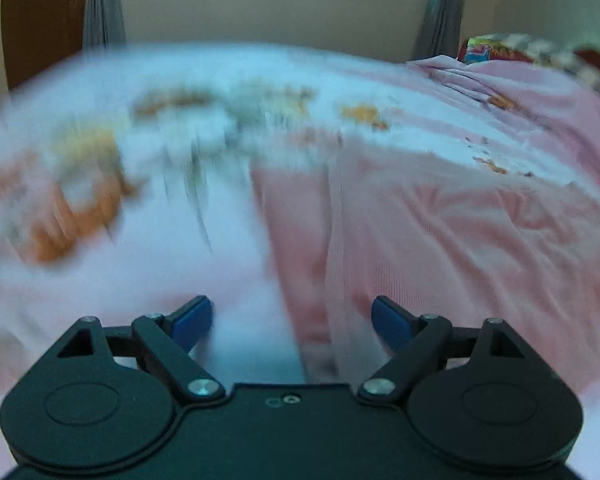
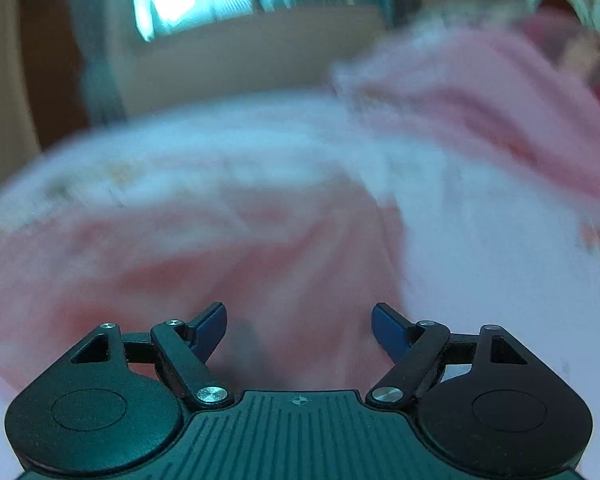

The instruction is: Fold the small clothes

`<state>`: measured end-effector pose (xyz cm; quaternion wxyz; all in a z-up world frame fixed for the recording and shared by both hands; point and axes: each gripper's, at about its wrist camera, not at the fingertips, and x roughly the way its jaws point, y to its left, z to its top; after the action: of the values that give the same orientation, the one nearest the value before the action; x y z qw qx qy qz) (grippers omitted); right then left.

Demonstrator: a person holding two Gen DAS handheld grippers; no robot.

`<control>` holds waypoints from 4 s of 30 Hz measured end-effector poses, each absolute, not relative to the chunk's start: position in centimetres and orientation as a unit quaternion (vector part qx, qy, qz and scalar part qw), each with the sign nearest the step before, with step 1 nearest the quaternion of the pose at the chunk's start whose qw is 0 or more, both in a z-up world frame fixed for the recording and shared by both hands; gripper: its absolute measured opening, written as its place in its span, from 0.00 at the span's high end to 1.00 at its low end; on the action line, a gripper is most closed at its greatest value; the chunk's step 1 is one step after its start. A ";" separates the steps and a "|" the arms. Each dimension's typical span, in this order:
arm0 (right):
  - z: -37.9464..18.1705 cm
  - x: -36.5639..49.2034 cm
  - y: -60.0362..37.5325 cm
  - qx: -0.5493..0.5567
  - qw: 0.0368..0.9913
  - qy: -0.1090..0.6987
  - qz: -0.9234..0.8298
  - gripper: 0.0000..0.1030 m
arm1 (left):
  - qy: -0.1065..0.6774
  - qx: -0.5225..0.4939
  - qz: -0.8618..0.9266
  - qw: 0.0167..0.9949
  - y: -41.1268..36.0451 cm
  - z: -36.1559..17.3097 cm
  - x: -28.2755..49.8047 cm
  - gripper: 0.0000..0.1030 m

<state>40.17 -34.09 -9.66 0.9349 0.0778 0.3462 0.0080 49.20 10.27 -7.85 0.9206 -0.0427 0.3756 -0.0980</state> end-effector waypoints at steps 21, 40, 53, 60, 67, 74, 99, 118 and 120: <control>-8.7 37.4 -37.8 0.140 0.949 0.283 0.019 0.17 | 0.355 -0.229 -0.288 0.859 12.1 -10.4 55.6 0.21; -8.0 33.3 -45.5 0.169 0.951 0.254 -0.045 0.17 | 0.357 -0.122 -0.229 0.897 6.7 -2.8 54.7 0.93; -7.4 25.6 -51.9 0.187 0.959 0.208 -0.046 0.17 | 0.345 -0.018 -0.314 0.884 -21.3 4.3 52.8 0.93; -9.1 22.8 -54.8 0.216 0.951 0.210 -0.062 0.17 | 0.360 -0.010 -0.385 0.850 -31.8 -1.8 50.5 0.46; -9.3 20.4 -55.4 0.247 0.942 0.216 -0.073 0.17 | 0.288 -0.134 -0.414 0.853 -24.8 1.5 48.5 0.36; -6.9 24.1 -46.5 0.318 0.925 0.194 0.068 0.17 | 0.271 -0.050 -0.242 0.930 -7.6 -2.3 40.6 0.35; -9.3 34.7 -38.6 0.381 0.881 0.275 0.050 0.87 | 0.296 -0.028 -0.189 0.936 -9.2 -11.2 37.3 0.30; -9.4 31.9 -39.4 0.321 0.907 0.270 0.019 0.66 | 0.297 -0.050 -0.186 0.935 -8.5 -11.1 37.1 0.30; -8.0 30.4 -40.5 0.319 0.922 0.221 0.013 0.63 | 0.302 -0.054 -0.195 0.932 -8.2 -10.7 36.9 0.32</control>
<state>30.37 -40.46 -7.95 0.9216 0.3189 0.2208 0.0128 36.93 -8.21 -10.73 0.9316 -0.0544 0.3022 -0.1945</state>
